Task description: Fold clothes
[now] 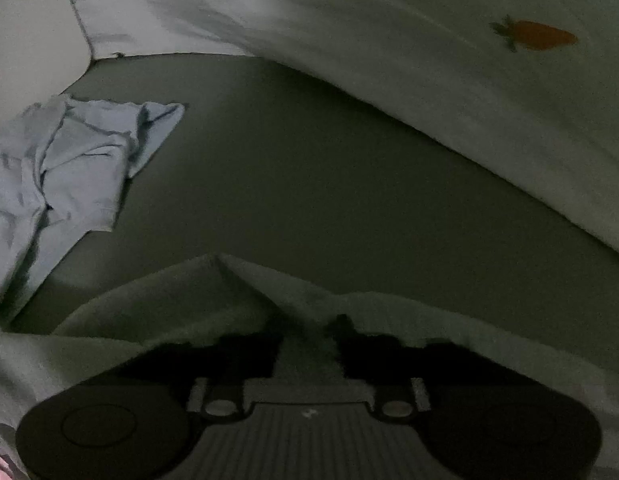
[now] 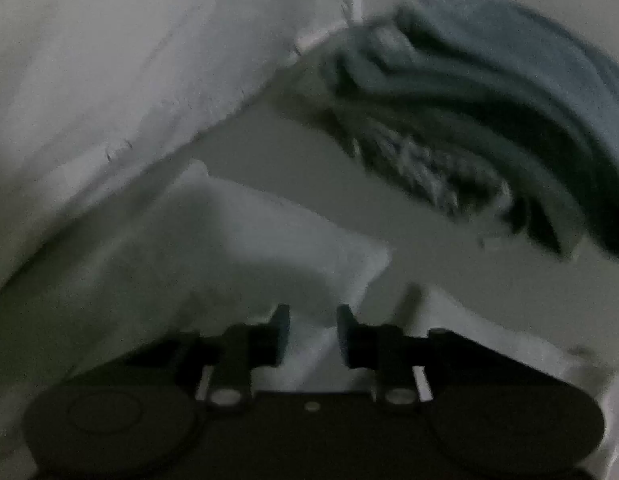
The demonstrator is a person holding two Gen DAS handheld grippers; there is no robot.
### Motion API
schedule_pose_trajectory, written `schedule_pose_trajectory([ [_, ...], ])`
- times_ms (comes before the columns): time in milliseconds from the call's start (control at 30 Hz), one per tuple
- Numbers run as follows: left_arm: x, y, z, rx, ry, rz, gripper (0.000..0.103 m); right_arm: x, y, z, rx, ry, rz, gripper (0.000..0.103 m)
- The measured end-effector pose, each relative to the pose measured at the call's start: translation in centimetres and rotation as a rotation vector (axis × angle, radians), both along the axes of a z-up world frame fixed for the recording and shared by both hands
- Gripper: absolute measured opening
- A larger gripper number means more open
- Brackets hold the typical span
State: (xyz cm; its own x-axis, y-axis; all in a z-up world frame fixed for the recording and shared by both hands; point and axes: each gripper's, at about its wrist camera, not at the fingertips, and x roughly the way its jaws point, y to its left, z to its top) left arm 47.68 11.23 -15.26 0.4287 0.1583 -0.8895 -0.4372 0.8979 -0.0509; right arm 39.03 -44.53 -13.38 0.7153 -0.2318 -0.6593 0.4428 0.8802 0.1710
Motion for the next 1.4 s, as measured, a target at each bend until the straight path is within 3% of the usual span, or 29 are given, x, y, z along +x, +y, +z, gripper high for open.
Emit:
schedule_pose_trajectory([
  [33,-0.4,-0.5,0.3,0.007,-0.014,-0.027,0.061,-0.2,0.0,-0.8,0.0,0.026,-0.005,0.048],
  [100,-0.4,-1.2,0.2,0.017,-0.013,-0.062,0.068,-0.5,0.0,-2.4,-0.001,0.078,-0.016,0.05],
  [200,0.0,-2.2,-0.6,0.03,0.011,-0.1,0.069,-1.0,0.0,-4.7,-0.003,0.153,-0.03,0.054],
  [500,1.1,-4.6,-2.3,0.052,0.073,-0.186,0.069,11.7,1.7,-6.7,-0.031,0.071,0.193,0.074],
  [600,1.3,-4.4,-2.4,0.042,0.075,-0.182,0.069,15.4,1.3,-7.9,-0.088,0.096,0.183,0.074],
  [667,1.4,-4.5,-2.6,0.045,0.078,-0.182,0.069,16.8,1.0,-8.5,-0.093,0.128,0.199,0.06],
  [700,1.5,-4.5,-2.8,0.047,0.08,-0.182,0.07,17.4,0.9,-8.8,-0.097,0.142,0.208,0.044],
  [733,1.6,-4.6,-2.8,0.048,0.078,-0.18,0.072,17.4,1.2,-8.7,-0.116,0.135,0.231,0.016],
  [767,1.7,-4.7,-2.7,0.049,0.074,-0.175,0.073,17.5,1.5,-8.6,-0.122,0.132,0.25,0.004],
  [900,2.4,-4.4,-2.9,0.046,0.06,-0.158,0.073,18.1,1.2,-7.2,-0.196,0.079,0.239,0.001],
  [1100,3.2,-5.4,-2.8,0.075,0.049,-0.2,0.075,19.9,-0.6,-5.9,-0.213,0.091,0.212,0.001],
  [1167,3.2,-5.8,-2.7,0.089,0.049,-0.21,0.075,20.5,-1.2,-5.4,-0.219,0.095,0.202,0.002],
  [1200,3.1,-5.9,-2.6,0.099,0.05,-0.213,0.075,20.8,-1.5,-5.2,-0.222,0.097,0.198,0.009],
  [1300,2.6,-6.4,-2.0,0.111,0.046,-0.225,0.075,21.6,-2.4,-4.6,-0.23,0.103,0.184,0.051],
  [1333,2.2,-6.5,-1.7,0.108,0.038,-0.228,0.075,21.7,-2.7,-4.4,-0.232,0.105,0.18,0.055],
  [1400,1.3,-6.7,-1.2,0.101,0.023,-0.236,0.075,17.3,-3.1,-4.4,-0.228,0.117,0.185,0.059],
])
